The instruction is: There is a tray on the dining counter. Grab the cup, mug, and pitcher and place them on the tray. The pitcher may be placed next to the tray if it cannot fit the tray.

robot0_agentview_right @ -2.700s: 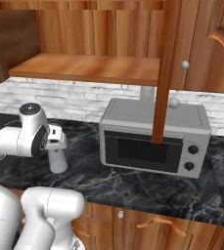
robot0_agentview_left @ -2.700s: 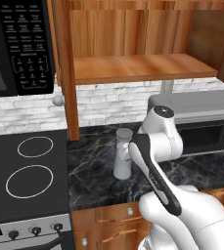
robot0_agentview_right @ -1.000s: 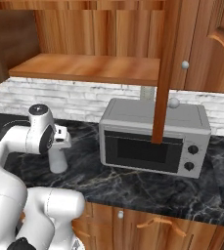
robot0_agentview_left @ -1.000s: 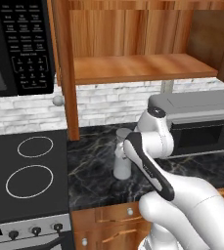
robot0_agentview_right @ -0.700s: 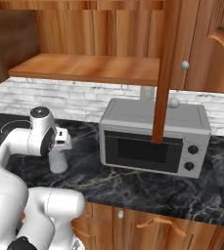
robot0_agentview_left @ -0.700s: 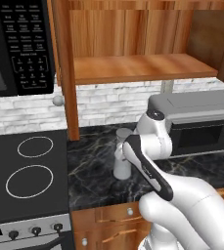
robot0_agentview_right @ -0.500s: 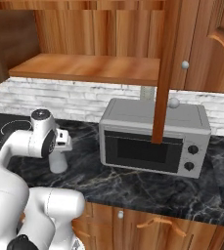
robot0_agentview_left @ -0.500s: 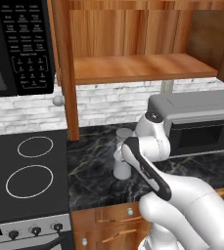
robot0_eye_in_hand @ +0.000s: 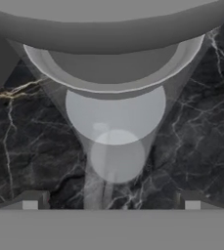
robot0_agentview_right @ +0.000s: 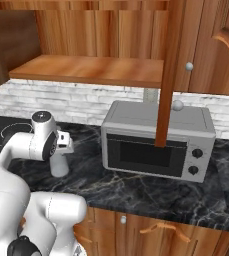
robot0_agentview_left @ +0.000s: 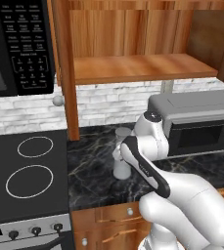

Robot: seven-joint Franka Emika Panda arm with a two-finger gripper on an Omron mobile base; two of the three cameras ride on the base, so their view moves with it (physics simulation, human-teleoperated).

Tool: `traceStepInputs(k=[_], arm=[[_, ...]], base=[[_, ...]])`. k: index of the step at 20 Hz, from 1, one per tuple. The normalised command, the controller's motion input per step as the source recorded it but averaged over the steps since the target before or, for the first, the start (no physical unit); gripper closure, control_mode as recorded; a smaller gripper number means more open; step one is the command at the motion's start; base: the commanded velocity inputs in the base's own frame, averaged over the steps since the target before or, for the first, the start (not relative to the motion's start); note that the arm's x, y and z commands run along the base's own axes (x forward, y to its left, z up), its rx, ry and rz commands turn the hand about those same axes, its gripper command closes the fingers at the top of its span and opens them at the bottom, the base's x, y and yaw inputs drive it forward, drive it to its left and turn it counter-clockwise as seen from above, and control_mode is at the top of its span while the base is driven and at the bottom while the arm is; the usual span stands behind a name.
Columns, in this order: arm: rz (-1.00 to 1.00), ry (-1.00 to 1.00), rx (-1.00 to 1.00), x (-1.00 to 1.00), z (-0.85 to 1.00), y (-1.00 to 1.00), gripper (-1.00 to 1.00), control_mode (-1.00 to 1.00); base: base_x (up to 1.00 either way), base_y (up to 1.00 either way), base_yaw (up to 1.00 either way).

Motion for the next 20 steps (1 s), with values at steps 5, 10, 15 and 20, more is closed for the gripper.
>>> traceStepInputs(k=[5, 10, 15, 20], arm=[[0.0, 0.0, 0.0, 0.0, -0.09, 0.0, -1.0, -1.0], [0.0, 0.0, 0.0, 0.0, -0.01, 0.0, -1.0, -1.0], [0.0, 0.0, 0.0, 0.0, 0.0, 0.0, -1.0, -1.0], [0.0, 0.0, 0.0, 0.0, 0.0, 0.0, -1.0, -1.0]], base=[[0.0, 0.0, 0.0], [0.0, 0.0, 0.0], [0.0, 0.0, 0.0], [0.0, 0.0, 0.0]])
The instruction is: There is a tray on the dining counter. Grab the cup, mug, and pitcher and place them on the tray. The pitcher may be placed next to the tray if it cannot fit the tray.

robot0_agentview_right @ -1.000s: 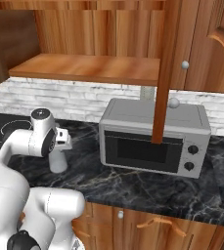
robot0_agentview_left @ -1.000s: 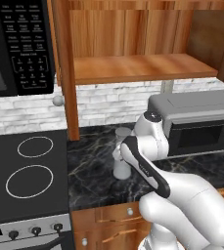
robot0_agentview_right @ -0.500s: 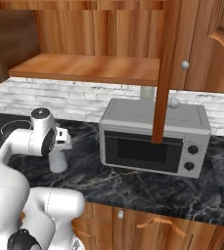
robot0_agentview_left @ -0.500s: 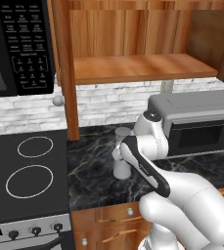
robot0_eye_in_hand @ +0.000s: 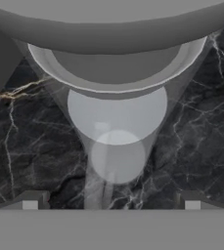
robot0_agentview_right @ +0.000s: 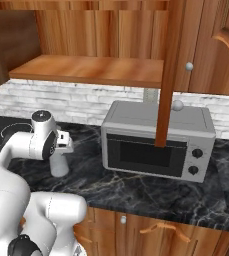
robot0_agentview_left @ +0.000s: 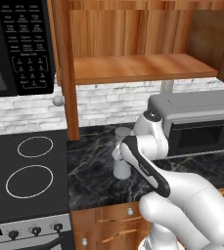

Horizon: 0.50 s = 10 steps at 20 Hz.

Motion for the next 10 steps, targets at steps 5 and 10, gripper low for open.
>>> traceStepInputs(k=[5, 10], arm=[[0.0, 0.0, 0.0, 0.0, 0.0, 0.0, 1.0, -1.0], [0.0, 0.0, 0.0, 0.0, 0.0, 0.0, 1.0, -1.0]], base=[[0.0, 0.0, 0.0], [0.0, 0.0, 0.0]])
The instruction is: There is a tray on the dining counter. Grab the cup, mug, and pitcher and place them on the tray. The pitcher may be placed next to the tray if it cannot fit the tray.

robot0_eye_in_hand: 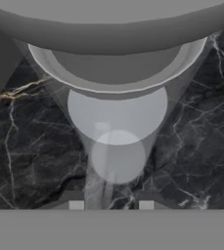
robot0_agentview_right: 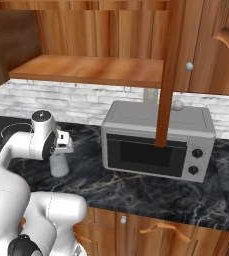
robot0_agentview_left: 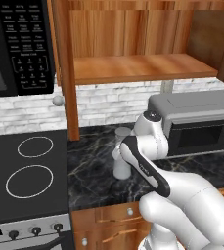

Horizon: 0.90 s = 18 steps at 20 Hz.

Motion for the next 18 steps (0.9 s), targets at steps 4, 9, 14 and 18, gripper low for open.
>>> traceStepInputs(k=[4, 9, 14, 18], arm=[[0.0, 0.0, 0.0, 0.0, 0.0, 0.0, 1.0, -1.0], [0.0, 0.0, 0.0, 0.0, 0.0, 0.0, 1.0, -1.0], [0.0, 0.0, 0.0, 0.0, 0.0, 0.0, 1.0, -1.0], [0.0, -0.01, 0.0, 0.0, 0.04, 0.0, 1.0, -1.0]], base=[[0.0, 0.0, 0.0], [0.0, 0.0, 0.0], [0.0, 0.0, 0.0], [0.0, 0.0, 0.0]])
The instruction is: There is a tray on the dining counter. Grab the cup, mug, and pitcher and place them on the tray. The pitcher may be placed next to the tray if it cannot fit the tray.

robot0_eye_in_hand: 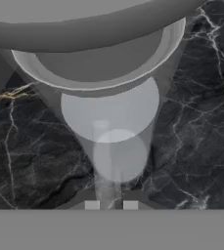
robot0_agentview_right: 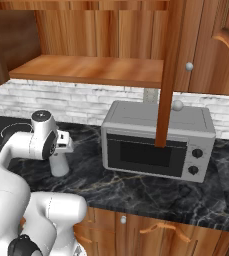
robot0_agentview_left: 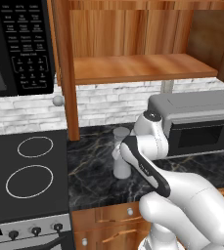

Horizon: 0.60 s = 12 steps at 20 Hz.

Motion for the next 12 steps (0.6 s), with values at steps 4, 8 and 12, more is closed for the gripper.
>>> traceStepInputs(k=[4, 8, 12], arm=[[0.0, -0.04, 0.0, 0.0, 0.23, 0.0, 1.0, -1.0], [0.0, -0.06, 0.0, 0.0, 0.11, 0.0, 1.0, -1.0], [0.0, -0.05, 0.0, 0.0, 0.0, 0.0, 1.0, -1.0]], base=[[0.0, 0.0, 0.0], [0.0, 0.0, 0.0], [0.0, 0.0, 0.0]])
